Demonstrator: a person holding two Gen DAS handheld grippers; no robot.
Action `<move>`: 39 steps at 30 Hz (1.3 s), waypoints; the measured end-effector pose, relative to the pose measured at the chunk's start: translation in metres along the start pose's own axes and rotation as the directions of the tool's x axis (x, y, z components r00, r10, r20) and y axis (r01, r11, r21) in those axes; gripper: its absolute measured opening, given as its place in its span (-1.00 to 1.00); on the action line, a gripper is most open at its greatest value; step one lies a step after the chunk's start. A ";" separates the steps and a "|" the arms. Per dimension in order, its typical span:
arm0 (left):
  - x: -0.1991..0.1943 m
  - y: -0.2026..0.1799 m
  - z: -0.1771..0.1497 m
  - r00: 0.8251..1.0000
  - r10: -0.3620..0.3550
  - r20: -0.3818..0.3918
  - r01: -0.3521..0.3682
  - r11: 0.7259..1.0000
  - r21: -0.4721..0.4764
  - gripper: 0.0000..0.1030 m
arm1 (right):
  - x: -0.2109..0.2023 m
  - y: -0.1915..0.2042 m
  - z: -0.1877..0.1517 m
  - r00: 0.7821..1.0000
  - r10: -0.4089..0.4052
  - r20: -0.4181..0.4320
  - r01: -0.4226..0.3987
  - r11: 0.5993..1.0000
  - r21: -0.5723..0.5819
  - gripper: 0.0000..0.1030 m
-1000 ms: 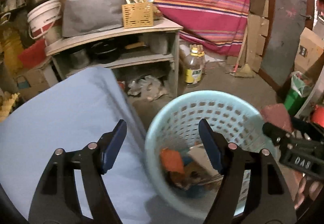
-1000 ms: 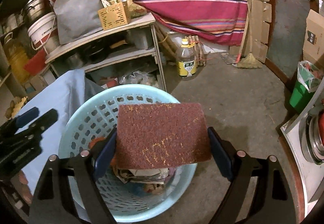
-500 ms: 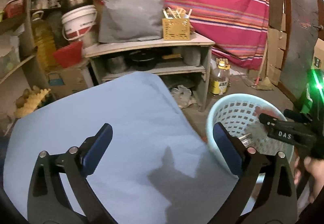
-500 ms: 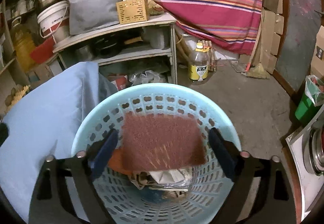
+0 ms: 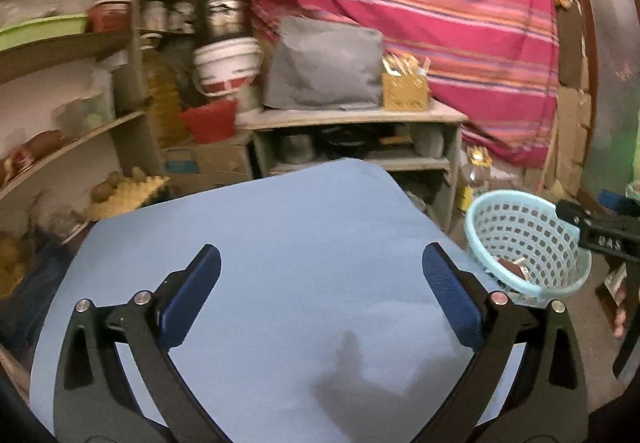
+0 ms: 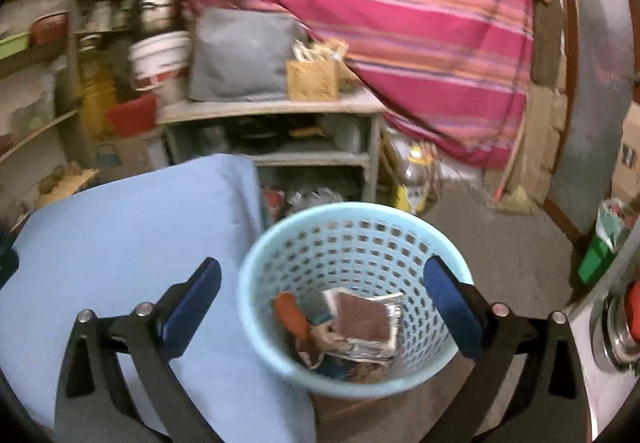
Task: Collect trash
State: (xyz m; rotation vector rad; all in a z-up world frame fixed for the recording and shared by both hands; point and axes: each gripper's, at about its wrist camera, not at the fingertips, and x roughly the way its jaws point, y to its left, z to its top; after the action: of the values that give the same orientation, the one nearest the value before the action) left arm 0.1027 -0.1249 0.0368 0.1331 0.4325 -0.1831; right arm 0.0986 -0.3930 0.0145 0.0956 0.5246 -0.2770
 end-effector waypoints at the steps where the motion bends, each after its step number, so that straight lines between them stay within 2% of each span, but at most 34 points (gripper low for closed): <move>1: -0.009 0.006 -0.005 0.999 0.029 0.017 -0.029 1.000 -0.006 0.89 | -0.010 0.010 -0.004 1.000 0.011 0.013 -0.011 1.000 -0.021 0.92; 2: -0.020 0.014 -0.012 0.997 0.065 0.036 -0.065 0.998 -0.004 0.90 | -0.020 0.019 -0.010 0.999 0.024 0.030 -0.023 0.999 -0.037 0.92; 4: -0.031 0.024 -0.021 0.995 0.093 0.034 -0.093 0.996 0.000 0.90 | -0.035 0.034 -0.020 0.997 0.055 0.047 -0.053 0.997 -0.050 0.92; 7: -0.048 0.045 -0.039 0.994 0.105 0.006 -0.105 0.994 -0.034 0.90 | -0.055 0.055 -0.038 0.993 0.101 0.060 -0.097 0.993 -0.067 0.92; 11: -0.064 0.066 -0.067 0.988 0.156 -0.010 -0.157 0.986 -0.054 0.90 | -0.073 0.075 -0.060 0.985 0.153 0.082 -0.148 0.987 -0.065 0.92; 20: -0.080 0.094 -0.102 0.982 0.190 -0.020 -0.191 0.973 -0.127 0.90 | -0.098 0.128 -0.104 0.973 0.200 0.114 -0.180 0.970 -0.160 0.92; 28: -0.081 0.108 -0.119 0.975 0.219 -0.036 -0.222 0.966 -0.131 0.90 | -0.112 0.156 -0.118 0.964 0.224 0.144 -0.193 0.960 -0.202 0.92; 39: -0.082 0.119 -0.128 0.973 0.230 -0.028 -0.232 0.958 -0.168 0.90 | -0.103 0.176 -0.119 0.958 0.265 0.113 -0.240 0.951 -0.196 0.92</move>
State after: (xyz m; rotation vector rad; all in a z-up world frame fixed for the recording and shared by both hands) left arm 0.0019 0.0249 -0.0326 0.0157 0.4356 0.0849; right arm 0.0064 -0.1813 -0.0326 -0.0335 0.3920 0.0164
